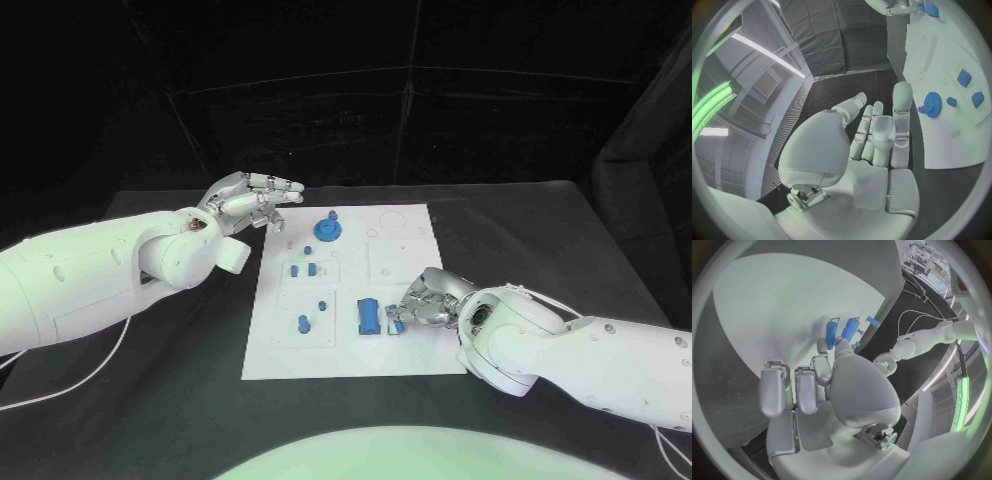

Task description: Assemble the parts on the task board

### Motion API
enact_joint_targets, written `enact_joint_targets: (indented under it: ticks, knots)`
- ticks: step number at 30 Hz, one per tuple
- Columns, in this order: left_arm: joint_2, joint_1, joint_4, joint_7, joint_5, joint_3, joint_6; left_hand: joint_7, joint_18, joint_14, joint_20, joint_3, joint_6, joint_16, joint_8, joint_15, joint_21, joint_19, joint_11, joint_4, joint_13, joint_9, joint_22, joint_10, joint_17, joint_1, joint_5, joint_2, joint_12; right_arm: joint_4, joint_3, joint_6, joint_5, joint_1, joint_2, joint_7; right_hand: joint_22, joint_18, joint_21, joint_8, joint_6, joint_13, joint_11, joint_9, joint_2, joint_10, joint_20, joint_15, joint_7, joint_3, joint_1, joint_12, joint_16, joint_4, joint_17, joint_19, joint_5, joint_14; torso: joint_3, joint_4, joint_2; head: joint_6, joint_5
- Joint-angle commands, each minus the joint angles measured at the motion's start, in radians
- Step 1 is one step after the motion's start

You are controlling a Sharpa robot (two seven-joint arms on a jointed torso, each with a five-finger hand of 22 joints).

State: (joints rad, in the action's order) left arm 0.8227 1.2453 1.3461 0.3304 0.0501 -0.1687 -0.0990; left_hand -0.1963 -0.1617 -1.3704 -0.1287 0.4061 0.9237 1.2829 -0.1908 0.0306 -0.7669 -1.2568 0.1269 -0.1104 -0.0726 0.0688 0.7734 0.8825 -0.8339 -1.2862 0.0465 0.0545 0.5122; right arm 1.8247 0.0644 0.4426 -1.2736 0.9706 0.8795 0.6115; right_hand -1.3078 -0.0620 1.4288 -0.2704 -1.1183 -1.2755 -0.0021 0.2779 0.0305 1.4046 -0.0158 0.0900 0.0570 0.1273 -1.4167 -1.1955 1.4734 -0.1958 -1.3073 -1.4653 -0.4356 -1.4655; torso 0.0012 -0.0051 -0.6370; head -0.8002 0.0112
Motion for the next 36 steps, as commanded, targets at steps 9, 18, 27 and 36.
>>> enact_joint_targets:
  ticks: [9, 18, 27, 36]
  knots:
    - [0.000, 0.002, 0.002, 0.004, -0.003, 0.001, 0.013, -0.001, -0.014, 0.006, -0.001, -0.001, -0.005, 0.004, -0.006, 0.002, 0.005, 0.009, -0.003, -0.004, 0.002, 0.000, -0.001, -0.007, 0.001, 0.005, 0.003, 0.002, 0.004, -0.008, 0.001, -0.025, -0.042, 0.000, -0.011, 0.041, -0.078, 0.017, 0.005, -0.010, -0.035, -0.020, -0.038, 0.007, -0.002, 0.039, 0.008, 0.012, -0.023, -0.009, 0.018, -0.020, 0.003, -0.014, -0.105, -0.031, 0.013, -0.074, -0.0001, -0.0005, 0.000, 0.000, 0.000]
    - [0.000, 0.002, 0.003, 0.003, -0.003, 0.001, 0.014, -0.001, -0.014, 0.006, -0.001, -0.001, -0.005, 0.004, -0.006, 0.002, 0.005, 0.009, -0.003, -0.004, 0.002, 0.000, -0.001, -0.007, 0.001, 0.005, 0.003, 0.002, 0.004, -0.010, 0.001, -0.039, -0.045, 0.000, -0.017, 0.042, -0.081, 0.017, 0.008, -0.019, -0.044, -0.031, -0.041, 0.016, -0.008, 0.047, 0.011, 0.015, -0.027, -0.012, 0.045, -0.033, 0.005, -0.035, -0.109, -0.033, 0.030, -0.075, -0.0003, -0.0012, 0.001, -0.002, -0.002]
    - [0.000, 0.002, 0.002, 0.001, -0.003, 0.001, 0.016, -0.001, -0.014, 0.006, -0.001, -0.001, -0.005, 0.004, -0.006, 0.002, 0.005, 0.009, -0.003, -0.004, 0.002, 0.000, -0.001, -0.007, 0.001, 0.005, 0.003, 0.002, 0.004, -0.008, 0.001, -0.048, -0.045, 0.000, -0.017, 0.040, -0.086, 0.019, 0.011, -0.024, -0.047, -0.040, -0.042, 0.023, -0.015, 0.052, 0.012, 0.016, -0.028, -0.007, 0.068, -0.042, 0.007, -0.052, -0.113, -0.035, 0.011, -0.076, 0.0005, -0.0013, 0.000, -0.003, -0.002]
    - [0.000, 0.002, 0.001, -0.001, -0.003, 0.001, 0.017, -0.001, -0.014, 0.006, -0.001, -0.001, -0.005, 0.004, -0.006, 0.002, 0.005, 0.009, -0.003, -0.004, 0.002, 0.000, -0.001, -0.007, 0.001, 0.005, 0.003, 0.002, 0.004, -0.006, 0.001, -0.047, -0.045, 0.000, -0.016, 0.025, -0.085, 0.018, 0.009, -0.034, -0.051, -0.044, -0.038, 0.037, -0.037, 0.056, 0.009, 0.012, -0.024, 0.062, 0.181, -0.043, 0.007, -0.092, -0.114, -0.034, 0.145, -0.076, 0.0002, -0.0014, 0.000, -0.005, -0.001]
